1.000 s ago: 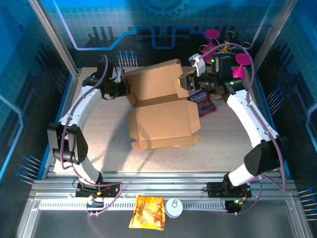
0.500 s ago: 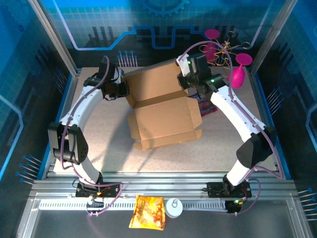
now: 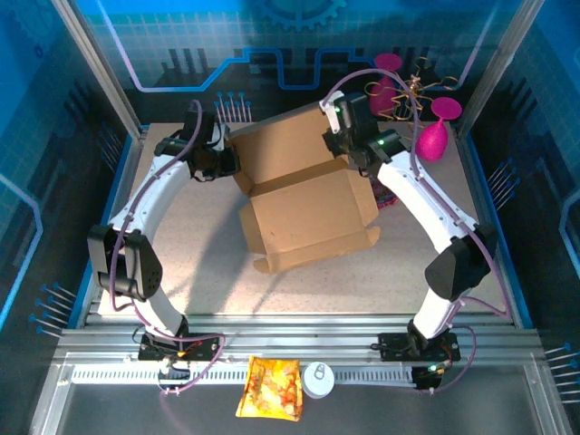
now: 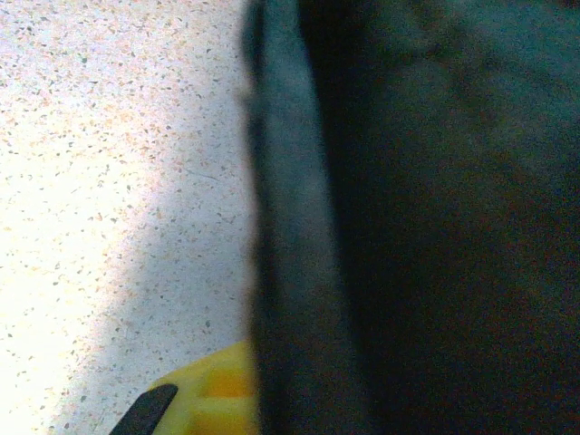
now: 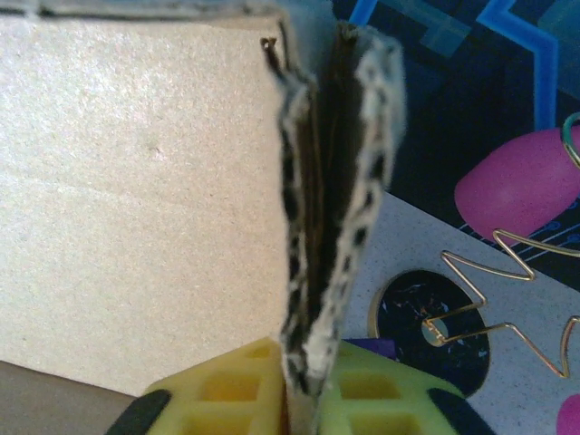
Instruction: Fold the paper box
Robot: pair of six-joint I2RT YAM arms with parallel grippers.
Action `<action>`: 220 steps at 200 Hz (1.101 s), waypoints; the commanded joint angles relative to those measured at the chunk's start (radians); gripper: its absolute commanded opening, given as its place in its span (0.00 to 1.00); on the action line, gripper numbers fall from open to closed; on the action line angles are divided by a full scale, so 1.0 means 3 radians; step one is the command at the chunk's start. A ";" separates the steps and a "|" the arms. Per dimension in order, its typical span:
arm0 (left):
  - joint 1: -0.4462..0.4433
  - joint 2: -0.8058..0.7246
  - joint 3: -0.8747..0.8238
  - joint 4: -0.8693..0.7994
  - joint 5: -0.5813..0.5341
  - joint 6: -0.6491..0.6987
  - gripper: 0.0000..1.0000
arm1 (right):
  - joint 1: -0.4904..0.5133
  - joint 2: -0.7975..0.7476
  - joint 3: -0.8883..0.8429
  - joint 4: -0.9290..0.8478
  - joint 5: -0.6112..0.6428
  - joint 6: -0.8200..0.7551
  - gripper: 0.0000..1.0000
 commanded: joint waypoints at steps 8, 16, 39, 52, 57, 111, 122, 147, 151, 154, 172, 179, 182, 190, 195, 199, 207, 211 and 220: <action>-0.0040 -0.0012 0.0150 -0.0084 0.0119 -0.0011 0.00 | -0.0110 0.0112 0.0244 -0.0126 -0.0318 -0.0058 0.22; -0.0046 -0.0012 0.0154 -0.0087 0.0120 -0.0011 0.00 | -0.0124 0.0137 0.0276 -0.0149 -0.0343 -0.0067 0.22; -0.0044 -0.0002 0.0184 -0.0103 0.0108 -0.0011 0.00 | -0.0148 0.0187 0.0310 -0.0186 -0.0324 -0.0079 0.22; -0.0043 0.0004 0.0201 -0.0117 0.0104 -0.0011 0.00 | -0.0148 0.0209 0.0328 -0.0210 -0.0257 -0.0079 0.20; -0.0043 0.0007 0.0204 -0.0124 0.0101 -0.0010 0.00 | -0.0147 0.0223 0.0339 -0.0225 -0.0214 -0.0079 0.18; -0.0062 0.0024 0.0244 -0.0212 -0.0218 -0.0189 0.00 | -0.0050 0.0272 0.0366 -0.0293 0.0551 -0.0148 0.00; -0.0081 0.0023 0.0244 -0.0245 -0.0406 -0.0271 0.00 | -0.0014 0.0294 0.0397 -0.0332 0.0724 -0.0123 0.00; -0.0148 0.0044 0.0232 -0.0287 -0.0775 -0.0449 0.00 | 0.0060 0.0376 0.0608 -0.0589 0.0865 0.0081 0.00; -0.0162 0.0053 0.0230 -0.0287 -0.0804 -0.0467 0.00 | 0.0080 0.0390 0.0630 -0.0616 0.0885 0.0094 0.00; -0.0172 0.0059 0.0229 -0.0291 -0.0834 -0.0480 0.00 | 0.0095 0.0396 0.0639 -0.0630 0.0906 0.0101 0.00; -0.0249 0.0095 0.0260 -0.0344 -0.1087 -0.0525 0.00 | 0.0161 0.0442 0.0699 -0.0722 0.0990 0.0147 0.00; -0.0276 0.0103 0.0268 -0.0358 -0.1191 -0.0544 0.00 | 0.0170 0.0457 0.0717 -0.0759 0.0986 0.0177 0.00; -0.0284 0.0110 0.0266 -0.0358 -0.1215 -0.0558 0.00 | 0.0171 0.0461 0.0723 -0.0775 0.0984 0.0189 0.00; -0.0310 0.0107 0.0246 -0.0331 -0.1292 -0.0571 0.00 | 0.0179 0.0466 0.0734 -0.0799 0.0973 0.0215 0.00; -0.0328 0.0106 0.0233 -0.0315 -0.1329 -0.0573 0.00 | 0.0187 0.0470 0.0735 -0.0804 0.0971 0.0223 0.00; -0.0338 0.0110 0.0232 -0.0306 -0.1346 -0.0575 0.00 | 0.0191 0.0471 0.0735 -0.0809 0.0962 0.0230 0.00; -0.0364 0.0111 0.0227 -0.0297 -0.1385 -0.0569 0.00 | 0.0189 0.0476 0.0734 -0.0818 0.0931 0.0233 0.00; -0.0373 0.0117 0.0232 -0.0295 -0.1404 -0.0564 0.00 | 0.0196 0.0483 0.0738 -0.0823 0.0922 0.0236 0.00; -0.0398 0.0136 0.0246 -0.0308 -0.1431 -0.0546 0.00 | 0.0197 0.0495 0.0749 -0.0842 0.0904 0.0238 0.00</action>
